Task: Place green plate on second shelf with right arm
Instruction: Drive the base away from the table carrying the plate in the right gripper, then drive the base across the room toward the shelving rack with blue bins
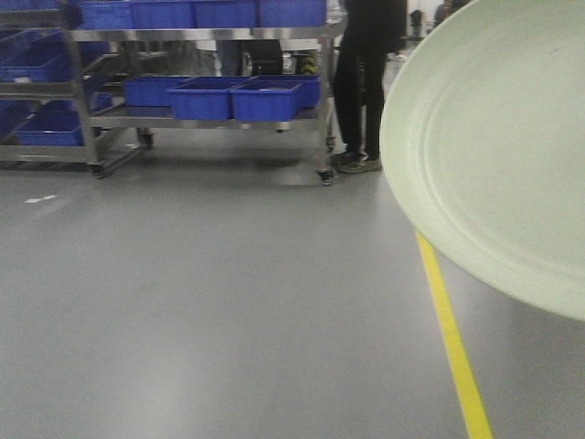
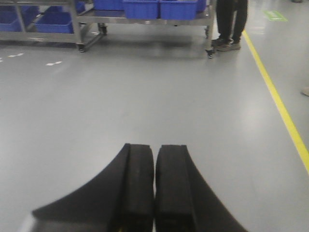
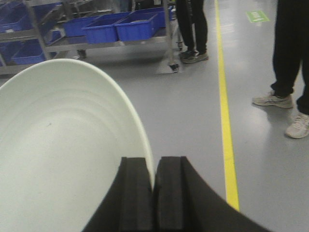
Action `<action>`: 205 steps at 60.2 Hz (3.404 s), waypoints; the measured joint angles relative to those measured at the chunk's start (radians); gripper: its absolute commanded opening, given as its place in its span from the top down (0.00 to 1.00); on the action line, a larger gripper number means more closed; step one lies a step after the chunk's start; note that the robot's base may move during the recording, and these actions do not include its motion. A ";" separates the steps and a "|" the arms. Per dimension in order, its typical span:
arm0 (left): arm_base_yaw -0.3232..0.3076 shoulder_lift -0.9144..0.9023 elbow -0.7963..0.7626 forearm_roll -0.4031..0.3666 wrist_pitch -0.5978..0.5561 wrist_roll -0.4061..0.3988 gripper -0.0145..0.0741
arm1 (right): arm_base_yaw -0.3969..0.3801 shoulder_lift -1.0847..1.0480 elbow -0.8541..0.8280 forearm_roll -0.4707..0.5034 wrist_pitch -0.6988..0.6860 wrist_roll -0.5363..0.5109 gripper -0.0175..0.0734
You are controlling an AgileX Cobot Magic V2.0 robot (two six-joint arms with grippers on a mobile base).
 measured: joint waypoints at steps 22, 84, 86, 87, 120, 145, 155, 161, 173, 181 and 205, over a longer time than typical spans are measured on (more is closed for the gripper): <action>0.000 0.000 0.000 0.000 0.000 0.000 0.70 | 0.000 0.000 0.000 0.000 0.000 0.000 0.75; 0.000 0.000 0.000 0.000 0.000 0.000 0.70 | 0.000 0.000 0.000 0.000 0.000 0.000 0.75; 0.000 0.000 0.000 0.000 0.000 0.000 0.70 | 0.000 0.000 0.000 0.000 0.000 0.000 0.75; 0.000 0.000 0.000 0.000 0.000 0.000 0.70 | 0.000 0.000 0.000 0.000 0.000 0.000 0.75; 0.000 0.000 0.000 0.000 0.000 0.000 0.70 | 0.000 0.000 0.000 0.000 0.000 0.000 0.75; 0.000 0.000 0.000 0.000 0.000 0.000 0.70 | 0.000 0.000 0.000 0.000 0.000 0.000 0.75; 0.000 0.000 0.000 0.000 0.000 0.000 0.70 | 0.000 0.000 0.000 0.000 0.000 0.000 0.75; 0.000 0.000 0.000 0.000 0.000 0.000 0.70 | 0.000 0.000 0.000 0.000 0.000 0.000 0.75; 0.000 0.000 0.000 0.000 0.000 0.000 0.70 | 0.000 0.000 0.000 0.000 0.000 0.000 0.75; 0.000 0.000 0.000 0.000 0.000 0.000 0.70 | 0.000 0.000 0.000 0.000 0.000 0.000 0.75; 0.000 0.000 0.000 0.000 0.000 0.000 0.70 | 0.000 0.000 0.000 0.000 0.000 0.000 0.75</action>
